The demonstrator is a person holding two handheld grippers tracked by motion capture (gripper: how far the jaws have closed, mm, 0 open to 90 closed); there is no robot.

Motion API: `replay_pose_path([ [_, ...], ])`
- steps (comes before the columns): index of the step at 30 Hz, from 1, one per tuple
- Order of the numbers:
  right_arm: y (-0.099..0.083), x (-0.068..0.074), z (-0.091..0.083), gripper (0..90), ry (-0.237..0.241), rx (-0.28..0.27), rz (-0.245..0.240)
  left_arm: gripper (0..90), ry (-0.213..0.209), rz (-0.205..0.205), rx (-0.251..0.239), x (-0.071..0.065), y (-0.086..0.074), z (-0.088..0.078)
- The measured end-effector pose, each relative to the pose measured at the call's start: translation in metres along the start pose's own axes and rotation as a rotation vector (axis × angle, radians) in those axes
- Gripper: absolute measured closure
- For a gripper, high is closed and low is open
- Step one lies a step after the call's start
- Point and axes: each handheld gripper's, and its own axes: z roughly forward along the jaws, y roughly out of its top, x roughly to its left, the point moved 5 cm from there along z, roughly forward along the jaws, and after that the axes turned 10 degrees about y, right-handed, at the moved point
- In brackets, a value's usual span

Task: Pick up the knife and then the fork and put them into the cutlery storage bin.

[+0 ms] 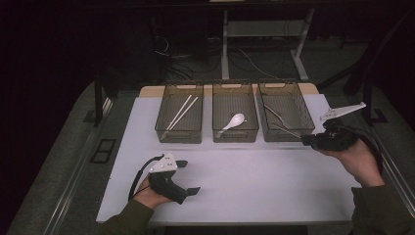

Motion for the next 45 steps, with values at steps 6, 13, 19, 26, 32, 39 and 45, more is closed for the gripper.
replay_pose_path([
  [6,0.014,-0.013,-0.001,84.7,-0.036,-0.016,0.015,0.0,-0.003,0.001,0.000,-0.001,0.000,0.000],
  [13,0.030,-0.037,0.012,84.7,-0.089,-0.007,0.041,0.0,-0.007,0.000,-0.001,-0.001,0.000,0.000],
  [19,0.047,-0.057,0.028,84.7,-0.119,-0.001,0.053,0.0,-0.008,0.000,0.000,-0.001,0.000,0.000],
  [26,0.062,-0.078,0.044,84.6,-0.130,0.003,0.091,0.0,-0.010,-0.003,0.000,-0.001,0.000,0.001],
  [32,0.068,-0.095,0.065,84.6,-0.132,0.001,0.126,0.0,-0.012,-0.001,-0.001,-0.001,0.000,0.000],
  [39,0.072,-0.108,0.089,84.6,-0.146,0.016,0.165,0.0,-0.015,0.000,-0.004,-0.001,0.000,0.000],
  [45,0.068,-0.116,0.106,84.5,-0.162,0.076,0.194,0.0,-0.020,0.001,-0.004,-0.002,0.000,0.000],
])
